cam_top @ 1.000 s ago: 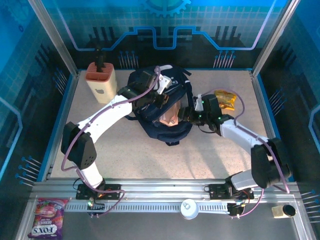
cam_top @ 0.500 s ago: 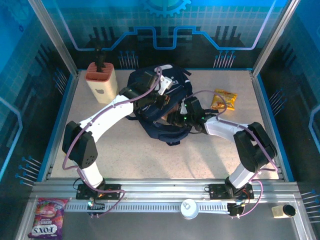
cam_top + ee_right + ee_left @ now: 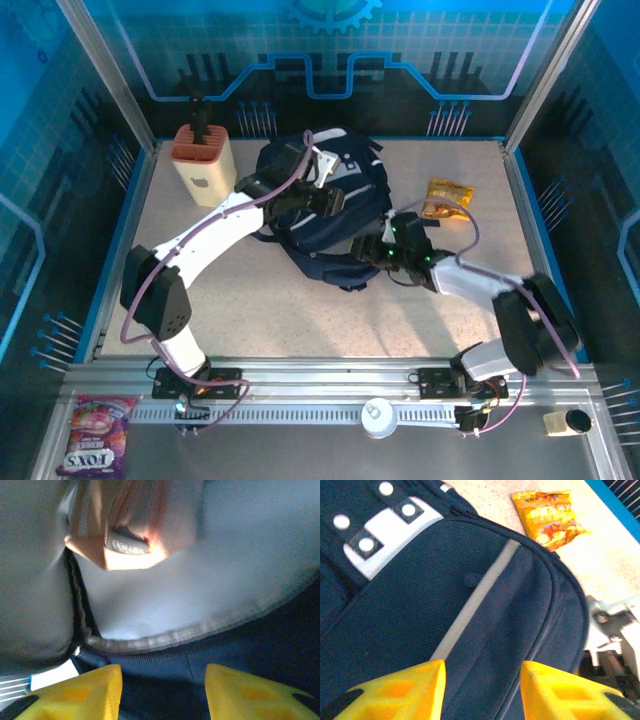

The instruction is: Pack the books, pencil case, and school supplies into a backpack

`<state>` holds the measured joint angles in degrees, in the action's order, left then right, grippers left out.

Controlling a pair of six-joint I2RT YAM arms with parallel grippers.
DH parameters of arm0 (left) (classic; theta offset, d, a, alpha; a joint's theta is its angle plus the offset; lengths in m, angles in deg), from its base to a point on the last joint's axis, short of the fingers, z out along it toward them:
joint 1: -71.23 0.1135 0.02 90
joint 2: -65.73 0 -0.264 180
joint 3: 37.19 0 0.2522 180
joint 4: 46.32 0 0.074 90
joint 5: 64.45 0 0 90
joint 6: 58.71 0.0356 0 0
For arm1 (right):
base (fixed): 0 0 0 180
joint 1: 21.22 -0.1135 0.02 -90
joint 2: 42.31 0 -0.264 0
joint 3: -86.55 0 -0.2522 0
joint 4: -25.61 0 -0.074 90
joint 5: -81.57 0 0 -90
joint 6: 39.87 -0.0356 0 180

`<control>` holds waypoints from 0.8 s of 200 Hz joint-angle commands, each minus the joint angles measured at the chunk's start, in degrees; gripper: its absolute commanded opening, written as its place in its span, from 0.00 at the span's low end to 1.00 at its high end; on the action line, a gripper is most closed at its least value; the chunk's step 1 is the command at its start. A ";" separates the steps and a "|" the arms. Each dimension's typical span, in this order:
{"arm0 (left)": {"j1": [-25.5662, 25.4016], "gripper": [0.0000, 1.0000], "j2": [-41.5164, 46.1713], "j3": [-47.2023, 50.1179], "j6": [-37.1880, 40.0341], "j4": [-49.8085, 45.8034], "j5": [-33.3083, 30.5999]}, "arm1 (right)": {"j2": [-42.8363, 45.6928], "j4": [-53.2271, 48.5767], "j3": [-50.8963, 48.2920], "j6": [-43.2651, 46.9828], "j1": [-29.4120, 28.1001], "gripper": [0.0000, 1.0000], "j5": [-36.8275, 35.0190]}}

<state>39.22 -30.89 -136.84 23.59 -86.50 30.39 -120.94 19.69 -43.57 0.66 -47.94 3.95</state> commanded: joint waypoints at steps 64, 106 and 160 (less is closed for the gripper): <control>10.58 0.48 18.93 33.46 -40.24 13.33 3.15 | 18.16 -22.43 0.58 5.15 -1.26 0.55 -13.18; 13.90 0.48 15.47 34.80 -44.50 20.19 10.14 | 14.05 -20.96 5.28 5.54 -4.83 0.55 -12.38; 13.99 0.47 7.42 29.28 -44.23 20.85 10.24 | 11.53 -20.59 7.88 6.00 -8.65 0.54 -13.95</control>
<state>52.91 -20.66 -104.36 -19.40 -67.31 38.96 -108.77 -0.57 -37.69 5.46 -55.22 -8.24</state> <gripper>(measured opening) 0.471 0.546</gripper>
